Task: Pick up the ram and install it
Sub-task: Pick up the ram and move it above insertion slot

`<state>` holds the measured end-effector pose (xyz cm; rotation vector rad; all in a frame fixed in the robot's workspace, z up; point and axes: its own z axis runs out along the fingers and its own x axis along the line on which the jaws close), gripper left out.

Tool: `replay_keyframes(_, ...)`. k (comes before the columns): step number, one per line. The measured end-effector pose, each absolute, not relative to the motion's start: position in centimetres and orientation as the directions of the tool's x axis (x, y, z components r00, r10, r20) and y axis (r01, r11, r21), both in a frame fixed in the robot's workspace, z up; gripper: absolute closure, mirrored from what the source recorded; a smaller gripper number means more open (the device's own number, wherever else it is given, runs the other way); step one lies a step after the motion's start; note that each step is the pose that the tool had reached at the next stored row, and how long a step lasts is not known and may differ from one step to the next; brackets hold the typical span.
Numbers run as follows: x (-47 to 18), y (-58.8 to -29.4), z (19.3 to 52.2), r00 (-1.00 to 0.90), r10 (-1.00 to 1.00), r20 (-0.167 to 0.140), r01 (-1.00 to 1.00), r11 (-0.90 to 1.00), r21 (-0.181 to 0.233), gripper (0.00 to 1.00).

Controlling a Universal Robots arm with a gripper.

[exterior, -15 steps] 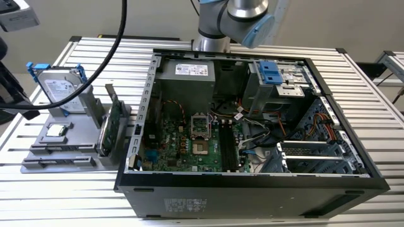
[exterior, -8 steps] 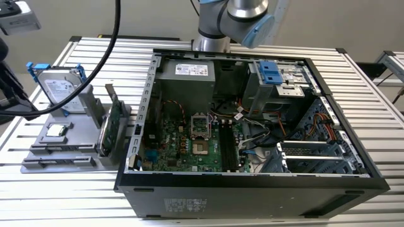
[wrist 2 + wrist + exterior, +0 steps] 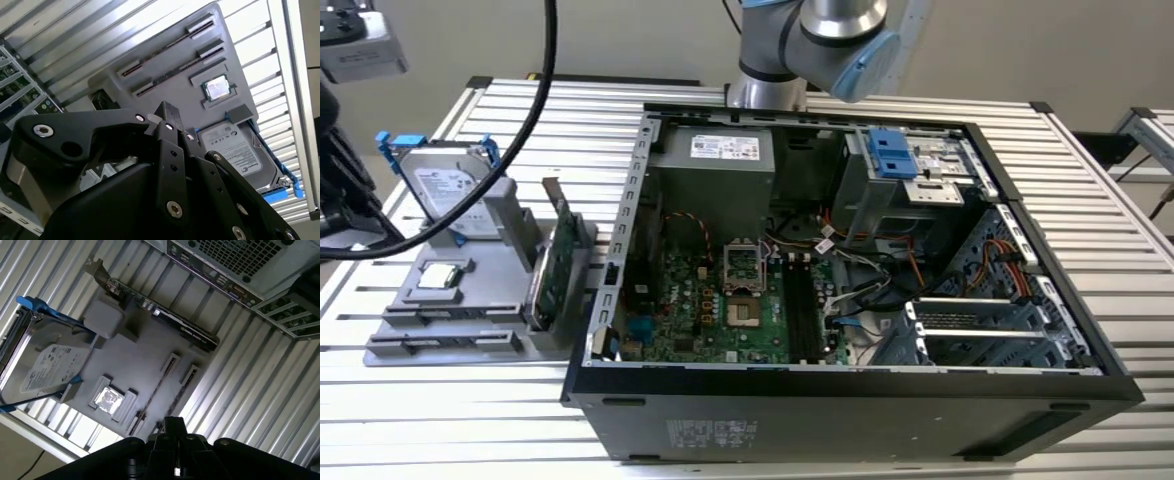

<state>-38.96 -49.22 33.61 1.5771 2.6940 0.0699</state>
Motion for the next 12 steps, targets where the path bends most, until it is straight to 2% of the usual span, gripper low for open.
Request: replay_keyframes(12, -39.04, -49.22, 33.30, -0.332, 0.943, 0.006, 0.942, 0.331, 0.048, 1.00)
